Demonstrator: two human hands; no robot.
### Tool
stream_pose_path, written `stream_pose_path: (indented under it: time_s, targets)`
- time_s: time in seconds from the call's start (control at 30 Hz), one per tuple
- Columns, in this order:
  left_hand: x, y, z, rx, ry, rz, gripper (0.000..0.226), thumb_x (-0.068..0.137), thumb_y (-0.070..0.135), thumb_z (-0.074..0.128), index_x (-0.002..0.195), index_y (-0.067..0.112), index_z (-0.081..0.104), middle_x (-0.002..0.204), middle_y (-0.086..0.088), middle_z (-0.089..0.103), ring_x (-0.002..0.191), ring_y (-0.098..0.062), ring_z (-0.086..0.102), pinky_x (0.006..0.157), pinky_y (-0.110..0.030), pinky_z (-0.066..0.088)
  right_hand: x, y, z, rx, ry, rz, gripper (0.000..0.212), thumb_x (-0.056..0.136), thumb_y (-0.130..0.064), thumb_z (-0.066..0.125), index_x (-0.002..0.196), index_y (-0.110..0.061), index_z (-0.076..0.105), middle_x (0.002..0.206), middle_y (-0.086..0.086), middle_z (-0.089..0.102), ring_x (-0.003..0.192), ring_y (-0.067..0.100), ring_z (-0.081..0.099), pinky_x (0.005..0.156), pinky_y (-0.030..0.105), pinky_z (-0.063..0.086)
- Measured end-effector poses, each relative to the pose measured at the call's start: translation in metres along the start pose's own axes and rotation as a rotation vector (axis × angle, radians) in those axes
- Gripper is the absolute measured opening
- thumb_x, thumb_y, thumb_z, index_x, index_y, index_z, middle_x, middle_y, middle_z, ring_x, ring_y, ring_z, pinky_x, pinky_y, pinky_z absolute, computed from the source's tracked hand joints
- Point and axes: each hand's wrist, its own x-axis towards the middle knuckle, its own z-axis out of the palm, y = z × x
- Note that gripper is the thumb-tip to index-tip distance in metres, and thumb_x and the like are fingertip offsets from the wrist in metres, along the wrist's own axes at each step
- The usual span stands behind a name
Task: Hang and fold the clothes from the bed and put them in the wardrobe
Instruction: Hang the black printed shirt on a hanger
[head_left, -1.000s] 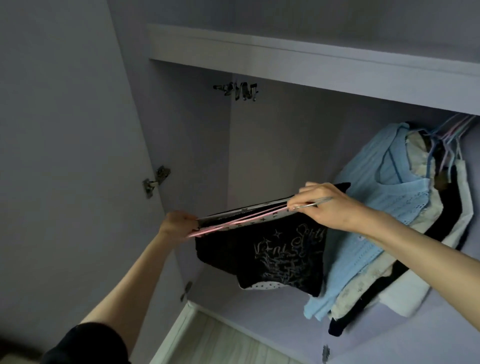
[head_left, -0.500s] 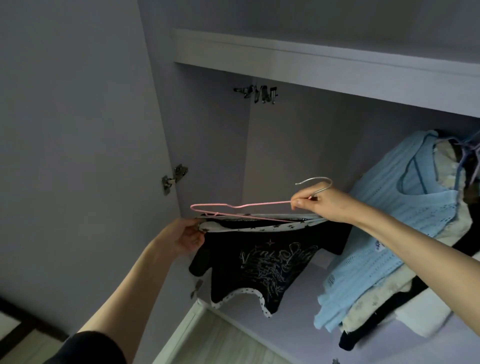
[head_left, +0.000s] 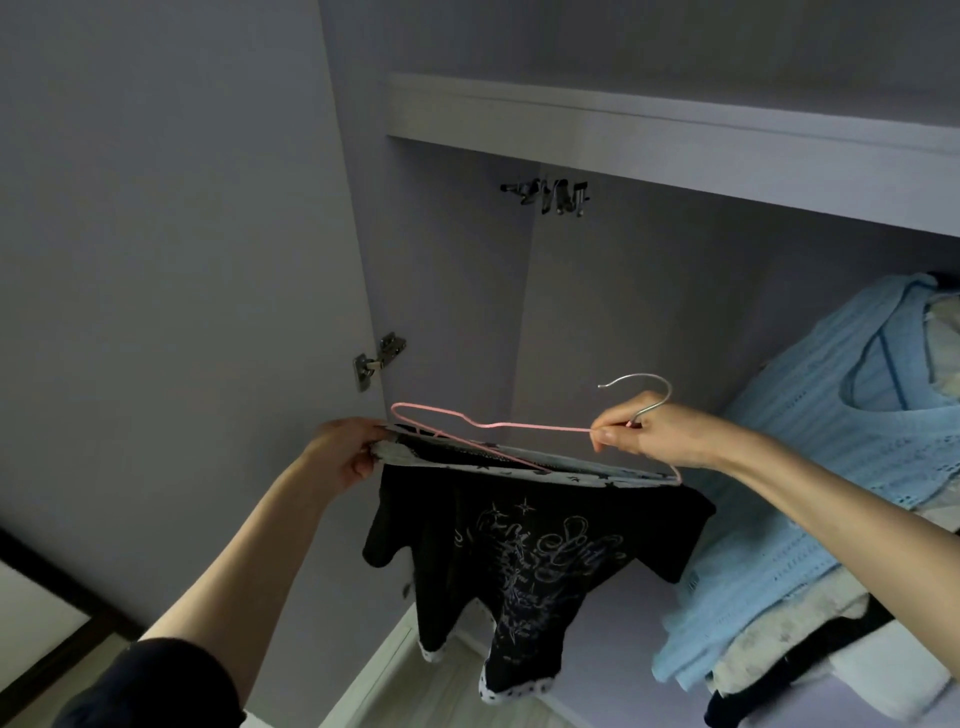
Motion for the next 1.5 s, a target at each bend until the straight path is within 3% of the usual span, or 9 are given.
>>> stream_pose_path:
  time_s: [0.3, 0.43, 0.57, 0.7, 0.9, 1.07, 1.17, 1.37, 1.5]
  targets:
    - [-0.005, 0.003, -0.015, 0.032, 0.098, 0.143, 0.021, 0.087, -0.009, 0.051, 0.074, 0.003, 0.062, 0.064, -0.009, 0.052, 0.026, -0.004, 0.029, 0.030, -0.011, 0.017, -0.003, -0.007, -0.003, 0.115, 0.013, -0.064, 0.023, 0.095, -0.018, 0.054, 0.077, -0.023, 0.067, 0.048, -0.017, 0.047, 0.051, -0.001, 0.040, 0.053, 0.011, 0.033]
    - [-0.009, -0.003, -0.022, -0.094, -0.009, -0.044, 0.018, 0.091, -0.002, 0.051, 0.074, 0.004, 0.057, 0.047, -0.005, 0.053, 0.025, -0.003, 0.028, 0.028, -0.012, 0.018, -0.005, -0.004, -0.004, 0.253, 0.045, -0.050, 0.021, 0.094, -0.020, 0.055, 0.080, -0.018, 0.069, 0.055, -0.005, 0.043, 0.056, 0.011, 0.040, 0.056, 0.022, 0.035]
    - [-0.015, 0.002, -0.015, -0.088, -0.135, -0.121, 0.021, 0.093, 0.002, 0.048, 0.075, 0.007, 0.059, 0.041, 0.000, 0.053, 0.028, -0.003, 0.033, 0.030, -0.012, 0.020, 0.000, -0.005, 0.005, 0.056, -0.047, -0.030, 0.026, 0.094, -0.019, 0.055, 0.073, -0.030, 0.065, 0.058, -0.021, 0.055, 0.060, -0.003, 0.047, 0.061, 0.010, 0.036]
    - [-0.019, 0.010, -0.012, -0.015, -0.186, -0.086, 0.023, 0.092, 0.002, 0.053, 0.071, 0.008, 0.060, 0.045, 0.001, 0.054, 0.030, -0.004, 0.034, 0.030, -0.013, 0.023, 0.008, 0.003, 0.005, -0.098, -0.053, 0.022, 0.029, 0.093, -0.023, 0.056, 0.068, -0.035, 0.063, 0.079, -0.003, 0.065, 0.076, 0.010, 0.055, 0.074, 0.027, 0.042]
    - [-0.026, 0.033, -0.003, 0.330, -0.135, 0.176, 0.008, 0.084, 0.003, 0.066, 0.076, 0.003, 0.064, 0.054, -0.006, 0.054, 0.040, -0.010, 0.038, 0.035, -0.017, 0.024, 0.016, -0.001, 0.011, -0.158, -0.098, 0.106, 0.021, 0.091, -0.025, 0.058, 0.072, -0.025, 0.069, 0.083, 0.002, 0.065, 0.080, 0.010, 0.054, 0.066, 0.015, 0.039]
    - [-0.039, 0.037, 0.026, 0.656, -0.128, 0.417, 0.019, 0.080, 0.004, 0.071, 0.063, 0.006, 0.063, 0.038, 0.009, 0.052, 0.036, -0.002, 0.046, 0.042, -0.013, 0.036, 0.027, -0.032, -0.009, -0.052, -0.070, 0.069, 0.021, 0.089, -0.026, 0.062, 0.072, -0.036, 0.068, 0.061, -0.028, 0.059, 0.065, -0.008, 0.049, 0.060, 0.007, 0.035]
    - [-0.046, 0.038, 0.043, 0.841, -0.204, 0.596, 0.005, 0.080, 0.014, 0.073, 0.076, 0.011, 0.073, 0.065, -0.003, 0.067, 0.061, -0.012, 0.058, 0.067, -0.024, 0.046, 0.032, -0.043, -0.015, 0.051, -0.015, 0.067, 0.011, 0.089, -0.023, 0.063, 0.084, -0.024, 0.073, 0.075, -0.012, 0.063, 0.079, 0.004, 0.052, 0.072, 0.020, 0.037]
    - [-0.053, 0.043, 0.041, 1.207, -0.094, 0.961, 0.022, 0.084, 0.023, 0.068, 0.104, 0.016, 0.072, 0.106, -0.006, 0.063, 0.106, -0.026, 0.051, 0.092, -0.038, 0.041, 0.027, -0.049, -0.023, 0.276, 0.062, 0.078, 0.013, 0.089, -0.013, 0.063, 0.094, -0.006, 0.072, 0.047, -0.016, 0.051, 0.049, -0.002, 0.042, 0.046, 0.013, 0.031]
    - [-0.056, 0.045, 0.043, 1.185, 0.052, 1.115, 0.015, 0.086, 0.011, 0.060, 0.090, 0.014, 0.074, 0.092, -0.004, 0.070, 0.093, -0.029, 0.057, 0.076, -0.033, 0.039, 0.021, -0.051, -0.028, 0.294, 0.103, 0.032, 0.014, 0.087, -0.014, 0.065, 0.099, -0.011, 0.071, 0.069, -0.013, 0.063, 0.065, -0.001, 0.051, 0.060, 0.013, 0.041]
